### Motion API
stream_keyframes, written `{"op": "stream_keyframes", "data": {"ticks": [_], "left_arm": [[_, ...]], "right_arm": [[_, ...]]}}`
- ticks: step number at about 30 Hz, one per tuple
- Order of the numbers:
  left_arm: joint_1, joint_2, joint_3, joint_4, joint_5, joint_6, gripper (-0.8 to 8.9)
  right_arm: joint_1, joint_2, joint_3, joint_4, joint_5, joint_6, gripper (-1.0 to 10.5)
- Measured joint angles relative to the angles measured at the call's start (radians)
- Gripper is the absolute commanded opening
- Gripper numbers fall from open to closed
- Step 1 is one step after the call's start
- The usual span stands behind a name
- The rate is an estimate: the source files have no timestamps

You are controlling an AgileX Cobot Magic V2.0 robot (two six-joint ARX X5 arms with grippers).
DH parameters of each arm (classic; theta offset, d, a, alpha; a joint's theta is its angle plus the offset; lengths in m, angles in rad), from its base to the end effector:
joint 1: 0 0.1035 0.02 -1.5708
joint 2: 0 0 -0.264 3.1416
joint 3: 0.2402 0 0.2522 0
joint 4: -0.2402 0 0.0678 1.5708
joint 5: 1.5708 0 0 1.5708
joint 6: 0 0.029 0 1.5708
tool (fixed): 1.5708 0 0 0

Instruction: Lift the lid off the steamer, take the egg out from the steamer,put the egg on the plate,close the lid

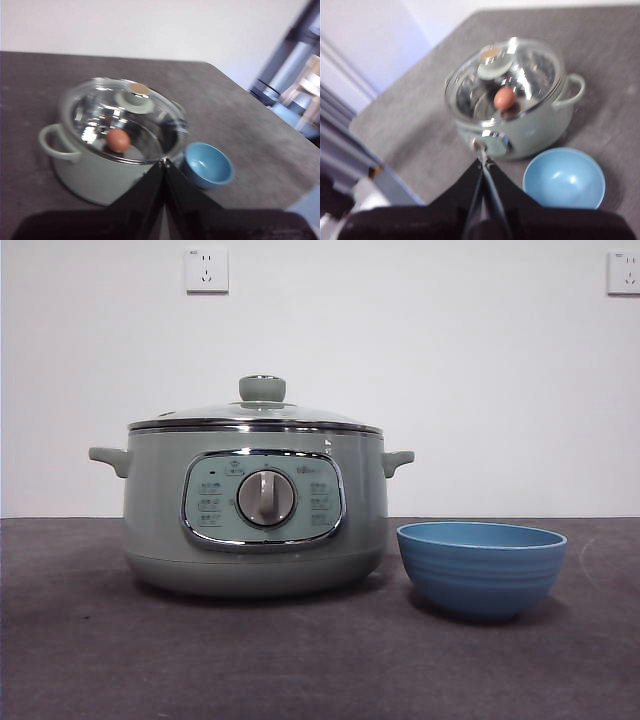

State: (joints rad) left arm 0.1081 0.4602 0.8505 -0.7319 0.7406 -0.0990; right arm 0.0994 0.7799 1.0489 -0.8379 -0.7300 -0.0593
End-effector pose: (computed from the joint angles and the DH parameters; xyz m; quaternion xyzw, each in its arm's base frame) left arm 0.0729 -0.0118 0.3396 -0.1162 0.1699 -0.2984 0.9320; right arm 0.1253 0.0319 0.3639 0.0609 0.2552 0.3945 0.8807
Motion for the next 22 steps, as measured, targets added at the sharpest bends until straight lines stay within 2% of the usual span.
{"op": "stream_keyframes", "data": {"ticks": [3, 9, 10, 13, 14, 15, 16, 22], "left_arm": [[0.000, 0.027, 0.035, -0.031, 0.014, 0.024, -0.07], [0.000, 0.035, 0.058, -0.034, 0.018, 0.036, 0.13], [0.000, 0.035, 0.058, -0.034, 0.018, 0.036, 0.68], [0.000, 0.035, 0.058, -0.034, 0.018, 0.036, 4.47], [0.000, 0.035, 0.058, -0.034, 0.018, 0.036, 5.37], [0.000, 0.035, 0.058, -0.034, 0.018, 0.036, 5.62], [0.000, 0.036, 0.058, -0.034, 0.018, 0.036, 5.61], [-0.014, 0.061, 0.060, 0.011, 0.022, 0.036, 5.61]], "right_arm": [[0.022, 0.039, 0.053, -0.092, 0.000, -0.059, -0.1], [0.045, 0.045, 0.058, -0.106, 0.000, -0.094, 0.1], [0.045, 0.045, 0.058, -0.106, 0.000, -0.095, 0.6], [0.045, 0.045, 0.058, -0.106, 0.000, -0.097, 4.0], [0.045, 0.045, 0.058, -0.106, 0.000, -0.098, 5.0], [0.045, 0.045, 0.058, -0.106, 0.000, -0.098, 5.8], [0.045, 0.045, 0.058, -0.106, 0.001, -0.098, 6.0], [0.045, 0.045, 0.058, -0.106, 0.001, -0.098, 6.0]]}}
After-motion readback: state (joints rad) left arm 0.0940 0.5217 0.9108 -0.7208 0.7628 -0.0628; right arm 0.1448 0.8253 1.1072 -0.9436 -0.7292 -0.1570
